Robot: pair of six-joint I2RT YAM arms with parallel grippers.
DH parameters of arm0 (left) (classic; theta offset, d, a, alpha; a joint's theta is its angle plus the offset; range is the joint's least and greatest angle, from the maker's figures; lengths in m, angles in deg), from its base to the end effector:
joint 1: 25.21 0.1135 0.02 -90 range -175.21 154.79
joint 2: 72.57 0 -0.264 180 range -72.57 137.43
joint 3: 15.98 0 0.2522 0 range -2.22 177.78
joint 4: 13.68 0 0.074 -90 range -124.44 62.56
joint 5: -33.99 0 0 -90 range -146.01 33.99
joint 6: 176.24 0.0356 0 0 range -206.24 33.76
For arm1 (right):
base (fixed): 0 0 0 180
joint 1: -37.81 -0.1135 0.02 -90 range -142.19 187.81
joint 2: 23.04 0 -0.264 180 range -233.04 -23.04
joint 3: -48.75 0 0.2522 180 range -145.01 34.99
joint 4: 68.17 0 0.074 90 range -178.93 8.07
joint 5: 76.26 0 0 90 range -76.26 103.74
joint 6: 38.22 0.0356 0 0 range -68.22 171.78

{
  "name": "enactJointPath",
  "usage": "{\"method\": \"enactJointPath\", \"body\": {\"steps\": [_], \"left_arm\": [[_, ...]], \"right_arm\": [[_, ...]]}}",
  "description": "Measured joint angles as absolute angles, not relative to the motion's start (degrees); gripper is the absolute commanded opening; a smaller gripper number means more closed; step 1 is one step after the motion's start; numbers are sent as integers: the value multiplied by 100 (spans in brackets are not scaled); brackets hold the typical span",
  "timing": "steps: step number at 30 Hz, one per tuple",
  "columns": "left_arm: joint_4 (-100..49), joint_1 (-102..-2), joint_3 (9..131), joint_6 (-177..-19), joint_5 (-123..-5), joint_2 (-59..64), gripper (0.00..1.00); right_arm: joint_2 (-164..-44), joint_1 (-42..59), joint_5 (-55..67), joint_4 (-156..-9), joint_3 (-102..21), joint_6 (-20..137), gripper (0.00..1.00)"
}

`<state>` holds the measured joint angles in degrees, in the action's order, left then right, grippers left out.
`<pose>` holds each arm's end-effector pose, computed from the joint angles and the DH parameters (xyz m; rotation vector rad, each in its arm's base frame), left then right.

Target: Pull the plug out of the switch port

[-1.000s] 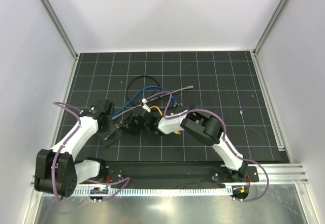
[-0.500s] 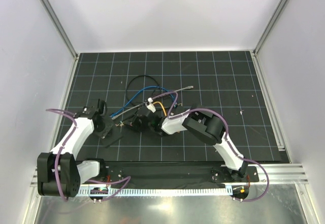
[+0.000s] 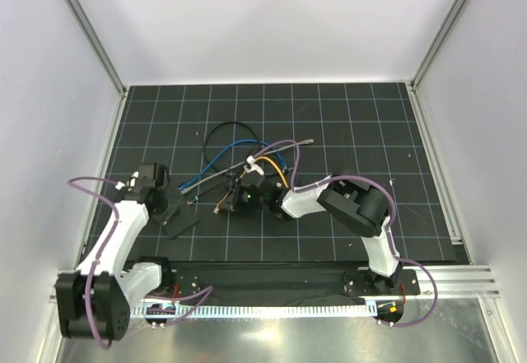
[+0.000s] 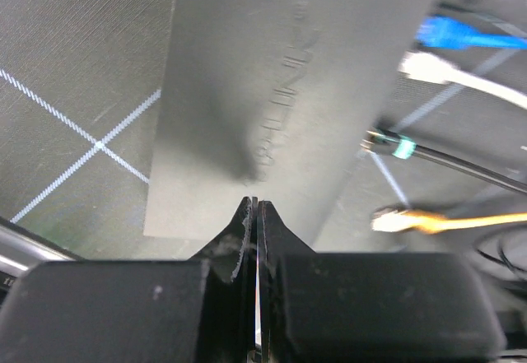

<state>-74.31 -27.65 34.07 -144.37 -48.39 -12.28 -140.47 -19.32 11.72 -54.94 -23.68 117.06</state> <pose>0.1732 -0.0027 0.1947 -1.3290 2.4489 -0.0765 0.2232 0.3477 0.1118 0.1480 2.4104 1.1991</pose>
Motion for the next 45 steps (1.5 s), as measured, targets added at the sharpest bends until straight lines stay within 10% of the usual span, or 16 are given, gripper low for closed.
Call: {"method": "enactJointPath", "body": {"steps": [25, 45], "left_arm": [[-7230, -2765, 4347, -13362, -5681, -2235, 11], [-7162, -2765, 4297, -13240, -6083, -2463, 11]], "right_arm": [[-10161, -1932, -1176, -6793, -2226, 10357, 1], [-10749, 4700, -1560, -9024, -1966, 11330, 2]]}}
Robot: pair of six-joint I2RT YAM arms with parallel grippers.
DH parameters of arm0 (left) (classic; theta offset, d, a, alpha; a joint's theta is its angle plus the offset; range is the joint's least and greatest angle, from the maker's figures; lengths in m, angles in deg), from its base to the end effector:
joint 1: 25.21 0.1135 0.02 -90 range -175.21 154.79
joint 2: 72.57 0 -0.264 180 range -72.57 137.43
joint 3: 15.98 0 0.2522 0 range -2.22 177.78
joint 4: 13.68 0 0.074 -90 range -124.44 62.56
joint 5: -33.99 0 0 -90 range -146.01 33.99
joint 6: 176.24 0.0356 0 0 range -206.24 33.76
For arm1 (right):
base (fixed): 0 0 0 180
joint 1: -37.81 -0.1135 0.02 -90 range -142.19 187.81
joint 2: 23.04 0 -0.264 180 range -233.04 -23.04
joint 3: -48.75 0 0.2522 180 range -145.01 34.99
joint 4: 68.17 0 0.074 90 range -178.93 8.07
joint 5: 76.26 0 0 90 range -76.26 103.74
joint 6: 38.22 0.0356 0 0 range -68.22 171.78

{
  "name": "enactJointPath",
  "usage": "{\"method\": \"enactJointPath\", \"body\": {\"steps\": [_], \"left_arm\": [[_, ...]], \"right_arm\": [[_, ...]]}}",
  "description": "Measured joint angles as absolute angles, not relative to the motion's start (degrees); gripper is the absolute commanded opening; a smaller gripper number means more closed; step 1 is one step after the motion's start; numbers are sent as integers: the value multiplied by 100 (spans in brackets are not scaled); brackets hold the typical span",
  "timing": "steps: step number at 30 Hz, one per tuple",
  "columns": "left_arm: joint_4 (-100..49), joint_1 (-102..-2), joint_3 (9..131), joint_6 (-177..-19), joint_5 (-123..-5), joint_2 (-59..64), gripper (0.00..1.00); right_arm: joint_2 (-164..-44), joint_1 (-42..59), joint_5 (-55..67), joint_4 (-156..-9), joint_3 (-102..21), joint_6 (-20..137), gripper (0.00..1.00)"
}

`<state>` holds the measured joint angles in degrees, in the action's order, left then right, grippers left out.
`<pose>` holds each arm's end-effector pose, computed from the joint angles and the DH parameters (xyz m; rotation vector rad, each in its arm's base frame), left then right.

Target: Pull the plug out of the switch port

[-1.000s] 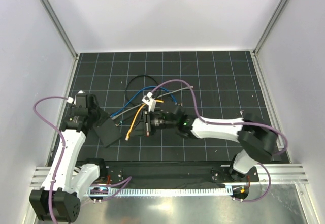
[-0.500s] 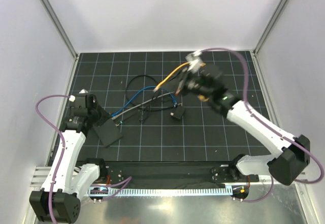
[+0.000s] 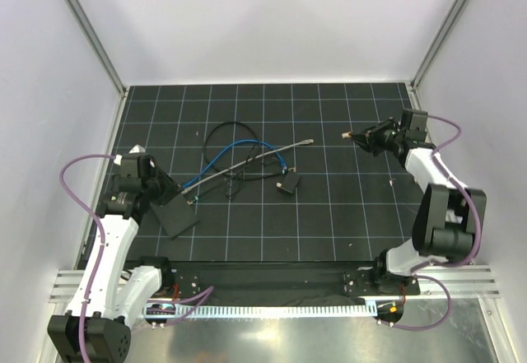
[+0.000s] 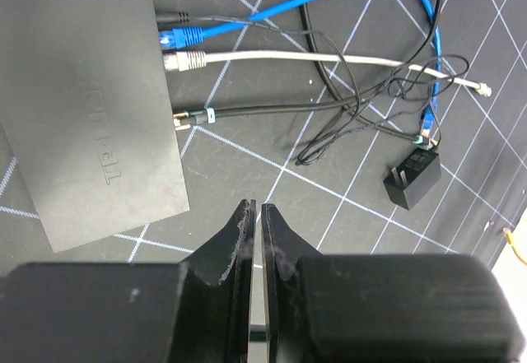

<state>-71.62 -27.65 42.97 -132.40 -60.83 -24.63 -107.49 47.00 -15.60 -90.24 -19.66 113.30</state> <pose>0.1652 -0.0100 0.2777 -0.8727 2.2842 -0.4908 0.3182 -0.0338 0.2418 1.1076 2.0748 1.0487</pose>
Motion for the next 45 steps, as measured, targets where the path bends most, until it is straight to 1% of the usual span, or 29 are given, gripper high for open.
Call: {"method": "enactJointPath", "body": {"steps": [6, 9, 11, 12, 14, 16, 17, 18, 19, 20, 27, 31, 34, 38, 41, 43, 45], "left_arm": [[-7140, -2765, 4218, -13242, -6208, -2471, 11], [-7143, -2765, 4218, -13242, -6234, -2520, 11], [-7151, -2765, 4218, -13240, -6234, -2574, 11], [-7162, -2765, 4218, -13237, -6232, -2609, 11], [-7206, -2765, 4223, -13229, -6229, -2670, 11], [-7221, -2765, 4225, -13229, -6229, -2712, 11], [-7226, -2765, 4225, -13229, -6229, -2723, 11], [-7228, -2765, 4225, -13229, -6229, -2729, 11], [-7232, -2765, 4229, -13229, -6229, -2732, 11], [-7239, -2765, 4238, -13229, -6229, -2732, 11], [-7259, -2765, 4266, -13229, -6218, -2732, 13], [-7339, -2765, 4334, -13161, -6114, -2651, 15], [-7427, -2765, 4542, -13025, -6009, -2415, 15], [-7479, -2765, 4749, -12872, -5873, -2139, 15], [-7503, -2765, 4754, -12800, -5818, -2085, 15], [-7499, -2765, 4754, -12778, -5794, -2071, 18], [-7495, -2765, 4754, -12772, -5759, -2045, 18]], "right_arm": [[-11923, 4794, -1973, -9018, -2357, 11402, 6], [-12368, 4794, -2032, -9053, -2722, 11321, 11], [-12600, 4796, -2054, -9068, -2939, 11236, 14], [-12703, 4796, -2057, -9083, -3024, 11175, 21], [-12849, 4796, -2048, -9114, -3146, 11076, 29], [-12974, 4796, -2032, -9151, -3210, 10945, 45], [-13009, 4796, -2013, -9182, -3212, 10880, 51], [-13033, 4796, -1987, -9239, -3212, 10799, 60], [-13042, 4796, -1945, -9317, -3212, 10729, 64], [-13044, 4796, -1908, -9385, -3214, 10633, 66], [-12932, 4682, -1405, -9927, -3278, 10075, 68], [-12524, 4241, -1283, -10056, -3251, 9822, 70], [-12036, 3640, -1311, -9949, -3131, 9612, 73], [-11429, 2726, -1296, -9831, -2919, 9360, 74], [-11206, 2158, -1298, -9717, -2799, 9280, 74], [-11177, 1756, -1283, -9601, -2746, 9267, 74], [-11219, 1351, -1267, -9396, -2679, 9284, 74]]}}
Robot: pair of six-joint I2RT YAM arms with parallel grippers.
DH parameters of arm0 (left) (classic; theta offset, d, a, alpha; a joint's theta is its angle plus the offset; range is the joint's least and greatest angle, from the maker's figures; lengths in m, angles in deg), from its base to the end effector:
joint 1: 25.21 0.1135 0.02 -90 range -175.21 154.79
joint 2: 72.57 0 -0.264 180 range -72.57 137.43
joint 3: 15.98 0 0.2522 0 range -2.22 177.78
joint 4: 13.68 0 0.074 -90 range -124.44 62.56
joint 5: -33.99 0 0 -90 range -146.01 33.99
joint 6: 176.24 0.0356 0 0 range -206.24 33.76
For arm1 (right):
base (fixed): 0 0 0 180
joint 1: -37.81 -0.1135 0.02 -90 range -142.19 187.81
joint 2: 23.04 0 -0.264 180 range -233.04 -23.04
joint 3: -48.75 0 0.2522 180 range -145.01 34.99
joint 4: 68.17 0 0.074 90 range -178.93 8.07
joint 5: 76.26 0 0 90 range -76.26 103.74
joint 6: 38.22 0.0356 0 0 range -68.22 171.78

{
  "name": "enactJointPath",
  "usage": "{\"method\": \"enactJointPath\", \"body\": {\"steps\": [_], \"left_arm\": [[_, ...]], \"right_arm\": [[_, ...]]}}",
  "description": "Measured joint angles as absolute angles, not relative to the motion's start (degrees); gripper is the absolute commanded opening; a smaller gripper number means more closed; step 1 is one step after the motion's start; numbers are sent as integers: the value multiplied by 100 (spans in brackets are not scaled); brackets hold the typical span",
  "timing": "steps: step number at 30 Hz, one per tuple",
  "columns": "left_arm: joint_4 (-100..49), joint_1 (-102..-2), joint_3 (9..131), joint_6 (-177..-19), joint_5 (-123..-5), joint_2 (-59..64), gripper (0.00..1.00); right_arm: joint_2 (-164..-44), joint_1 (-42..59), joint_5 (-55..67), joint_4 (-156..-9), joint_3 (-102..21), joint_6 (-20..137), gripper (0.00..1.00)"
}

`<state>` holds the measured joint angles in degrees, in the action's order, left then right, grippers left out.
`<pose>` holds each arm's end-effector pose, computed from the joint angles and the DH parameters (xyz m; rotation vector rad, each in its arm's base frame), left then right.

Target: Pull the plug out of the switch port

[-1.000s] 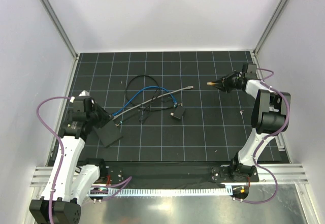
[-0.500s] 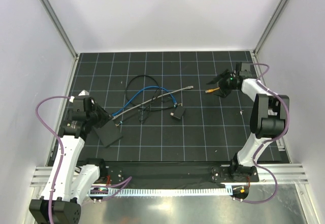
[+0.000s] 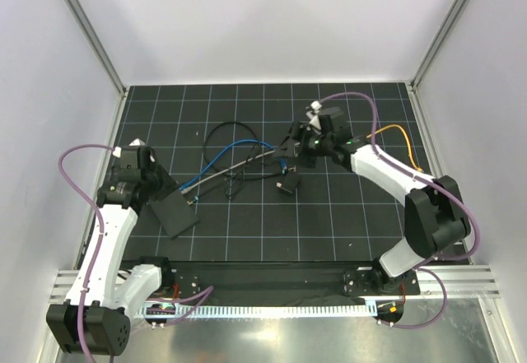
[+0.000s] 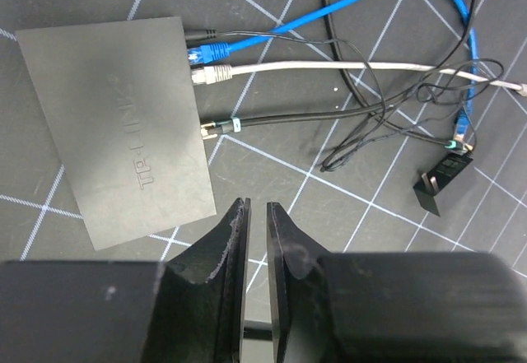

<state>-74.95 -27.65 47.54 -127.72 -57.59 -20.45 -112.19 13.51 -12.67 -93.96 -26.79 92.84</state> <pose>0.1756 -0.0085 0.2879 -0.8158 2.3385 -0.3700 0.3061 0.1556 0.2509 0.0868 2.4238 1.0913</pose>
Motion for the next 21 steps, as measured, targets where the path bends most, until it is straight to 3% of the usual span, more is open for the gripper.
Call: {"method": "enactJointPath", "body": {"steps": [2, 3, 6, 14, 18, 21], "left_arm": [[-7492, -2765, 4754, -12774, -5718, -1938, 16], [-7497, -2765, 4754, -12778, -5644, -1844, 8], [-7536, -2739, 4758, -12816, -5390, -1488, 0], [-7685, -2583, 4754, -12914, -5150, -802, 2], [-7658, -2529, 4638, -12934, -5174, -817, 13], [-7599, -2408, 4494, -12969, -5215, -823, 15]], "right_arm": [[-11363, 901, -1265, -9136, -2668, 9374, 73], [-11468, 717, -1296, -8974, -2670, 9417, 73], [-12054, 64, -1434, -8498, -2821, 9723, 72], [-13728, -1337, -1495, -8012, -3981, 10340, 67], [-14065, -1667, -1464, -7890, -4475, 10445, 67], [-14281, -1737, -1440, -7888, -4773, 10473, 64]]}}
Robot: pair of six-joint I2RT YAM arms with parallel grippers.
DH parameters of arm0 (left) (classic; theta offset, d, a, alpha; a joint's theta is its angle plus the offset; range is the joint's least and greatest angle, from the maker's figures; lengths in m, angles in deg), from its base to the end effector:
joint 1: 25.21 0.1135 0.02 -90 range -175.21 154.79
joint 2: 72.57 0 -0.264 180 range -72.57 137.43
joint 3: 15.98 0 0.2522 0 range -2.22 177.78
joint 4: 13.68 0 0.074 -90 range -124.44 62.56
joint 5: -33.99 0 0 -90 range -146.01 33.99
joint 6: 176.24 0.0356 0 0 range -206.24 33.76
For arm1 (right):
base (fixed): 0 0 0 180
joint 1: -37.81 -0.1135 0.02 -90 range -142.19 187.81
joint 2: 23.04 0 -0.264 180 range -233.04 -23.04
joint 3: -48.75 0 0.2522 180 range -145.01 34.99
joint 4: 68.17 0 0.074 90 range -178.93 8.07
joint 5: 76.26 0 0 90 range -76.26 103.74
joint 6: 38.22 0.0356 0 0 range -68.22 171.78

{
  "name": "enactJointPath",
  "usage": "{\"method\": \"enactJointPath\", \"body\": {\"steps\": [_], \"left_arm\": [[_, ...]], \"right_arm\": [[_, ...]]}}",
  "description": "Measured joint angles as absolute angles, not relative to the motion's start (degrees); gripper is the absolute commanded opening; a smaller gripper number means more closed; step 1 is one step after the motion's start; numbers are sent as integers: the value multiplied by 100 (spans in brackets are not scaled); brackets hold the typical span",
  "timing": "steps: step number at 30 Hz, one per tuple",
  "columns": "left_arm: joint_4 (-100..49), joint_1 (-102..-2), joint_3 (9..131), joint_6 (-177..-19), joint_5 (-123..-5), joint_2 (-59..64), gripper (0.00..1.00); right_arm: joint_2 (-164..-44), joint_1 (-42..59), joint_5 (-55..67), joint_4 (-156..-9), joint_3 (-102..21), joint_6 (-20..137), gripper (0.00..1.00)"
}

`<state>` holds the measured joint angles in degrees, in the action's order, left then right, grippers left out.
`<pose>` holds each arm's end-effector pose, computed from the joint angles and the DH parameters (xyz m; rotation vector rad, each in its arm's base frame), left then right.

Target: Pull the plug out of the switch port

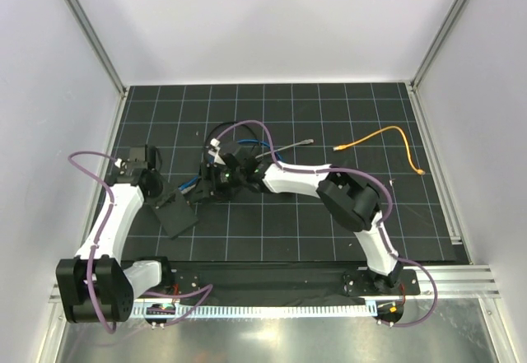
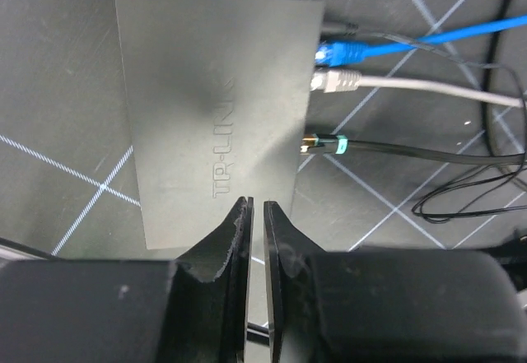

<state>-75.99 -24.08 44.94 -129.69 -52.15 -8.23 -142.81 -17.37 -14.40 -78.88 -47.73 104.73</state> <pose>0.2024 0.0064 0.2366 -1.0499 2.5092 -0.1256 0.2546 0.3955 0.1840 -0.3881 2.5344 1.4679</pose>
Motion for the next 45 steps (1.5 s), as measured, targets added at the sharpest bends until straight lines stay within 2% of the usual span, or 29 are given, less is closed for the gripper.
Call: {"method": "enactJointPath", "body": {"steps": [8, 11, 15, 24, 38, 45], "left_arm": [[-7422, -2356, 4188, -13108, -5394, -823, 16], [-7309, -2356, 4030, -13130, -5460, -889, 27], [-7304, -2356, 3910, -13215, -5497, -1153, 30], [-7208, -2356, 3866, -13275, -5493, -1324, 26], [-7180, -2354, 3856, -13275, -5423, -1007, 26], [-7136, -2352, 3792, -13279, -5418, -788, 25]], "right_arm": [[-14976, -1720, -1237, -7892, -5201, 10722, 62], [-15129, -1717, -1141, -7892, -5199, 10799, 62], [-15166, -1717, -1055, -7866, -5179, 10899, 62], [-15269, -1717, -841, -7713, -5186, 11155, 59], [-15594, -1755, -529, -7724, -5627, 11564, 54], [-15660, -1772, -478, -7676, -5645, 11806, 46]]}}
